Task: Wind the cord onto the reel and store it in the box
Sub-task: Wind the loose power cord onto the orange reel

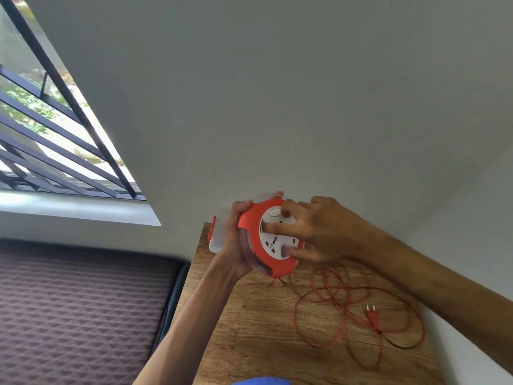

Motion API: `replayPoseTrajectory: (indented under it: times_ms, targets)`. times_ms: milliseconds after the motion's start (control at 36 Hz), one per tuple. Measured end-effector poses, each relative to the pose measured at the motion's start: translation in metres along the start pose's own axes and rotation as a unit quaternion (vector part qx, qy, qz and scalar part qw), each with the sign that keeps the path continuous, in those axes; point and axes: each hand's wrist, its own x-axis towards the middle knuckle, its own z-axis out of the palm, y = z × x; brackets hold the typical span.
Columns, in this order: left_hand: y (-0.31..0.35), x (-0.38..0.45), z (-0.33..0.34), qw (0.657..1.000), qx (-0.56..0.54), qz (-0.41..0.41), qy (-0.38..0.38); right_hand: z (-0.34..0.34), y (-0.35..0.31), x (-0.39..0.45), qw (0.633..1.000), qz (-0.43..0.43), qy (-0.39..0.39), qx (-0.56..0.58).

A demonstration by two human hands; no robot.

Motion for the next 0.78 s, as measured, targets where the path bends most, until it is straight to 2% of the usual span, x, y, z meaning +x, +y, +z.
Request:
replayPoseTrajectory:
  times_ms: [56,83,139,167,194,222,278,306,333,361,389,417,444,472,500,528,556,611,694,778]
  targets:
    - [0.0,0.002,0.005,1.0,0.025,0.008,0.002,0.004,-0.005,0.002,0.999,-0.006,0.032,-0.025]
    - [0.0,0.004,0.006,0.999,0.038,0.016,0.005,0.007,-0.009,0.002,0.998,0.024,0.055,-0.028]
    - [0.0,0.005,0.007,0.998,0.055,0.039,0.01,0.011,-0.019,0.007,0.976,0.178,0.125,0.004]
    - [0.0,0.006,0.007,0.997,0.053,0.048,0.015,0.011,-0.024,0.011,0.944,0.29,0.148,0.059]
    - [0.001,0.007,0.007,0.997,0.047,0.055,0.022,0.011,-0.027,0.016,0.891,0.4,0.144,0.159]
    - [0.003,0.008,0.007,0.996,0.048,0.063,0.031,0.012,-0.03,0.02,0.811,0.488,0.129,0.297]
    - [0.009,0.011,0.012,0.993,0.079,0.08,0.041,0.02,-0.036,0.024,0.597,0.596,0.098,0.528]
    - [0.011,0.011,0.012,0.991,0.095,0.086,0.041,0.022,-0.039,0.024,0.524,0.61,0.091,0.588]
    - [0.012,0.011,0.012,0.99,0.104,0.083,0.039,0.023,-0.041,0.023,0.497,0.604,0.101,0.615]
    - [0.014,0.01,0.011,0.991,0.1,0.075,0.037,0.022,-0.043,0.022,0.507,0.582,0.122,0.624]
    - [0.015,0.01,0.008,0.993,0.09,0.066,0.036,0.021,-0.044,0.02,0.56,0.548,0.15,0.603]
    - [0.016,0.011,0.002,0.995,0.081,0.055,0.032,0.021,-0.043,0.017,0.656,0.502,0.179,0.535]
    - [0.017,0.012,-0.004,0.996,0.078,0.041,0.023,0.02,-0.039,0.013,0.767,0.442,0.197,0.421]
    - [0.018,0.012,-0.007,0.997,0.077,0.03,0.009,0.018,-0.035,0.009,0.859,0.366,0.192,0.302]
    - [0.02,0.013,-0.007,0.997,0.077,0.021,-0.005,0.017,-0.029,0.006,0.92,0.287,0.171,0.206]
    - [0.021,0.012,-0.007,0.997,0.072,0.014,-0.023,0.017,-0.024,0.002,0.955,0.216,0.14,0.149]
    - [0.021,0.012,-0.005,0.997,0.063,0.007,-0.039,0.017,-0.021,0.0,0.973,0.164,0.111,0.116]
    - [0.017,0.011,-0.005,0.998,0.037,-0.004,-0.056,0.013,-0.016,-0.003,0.987,0.108,0.081,0.087]
    - [0.009,0.011,-0.007,0.999,0.013,-0.005,-0.049,0.007,-0.007,-0.005,0.991,0.086,0.07,0.072]
    - [0.005,0.012,0.001,0.998,0.013,0.005,-0.053,0.008,-0.008,-0.005,0.992,0.07,0.101,0.022]
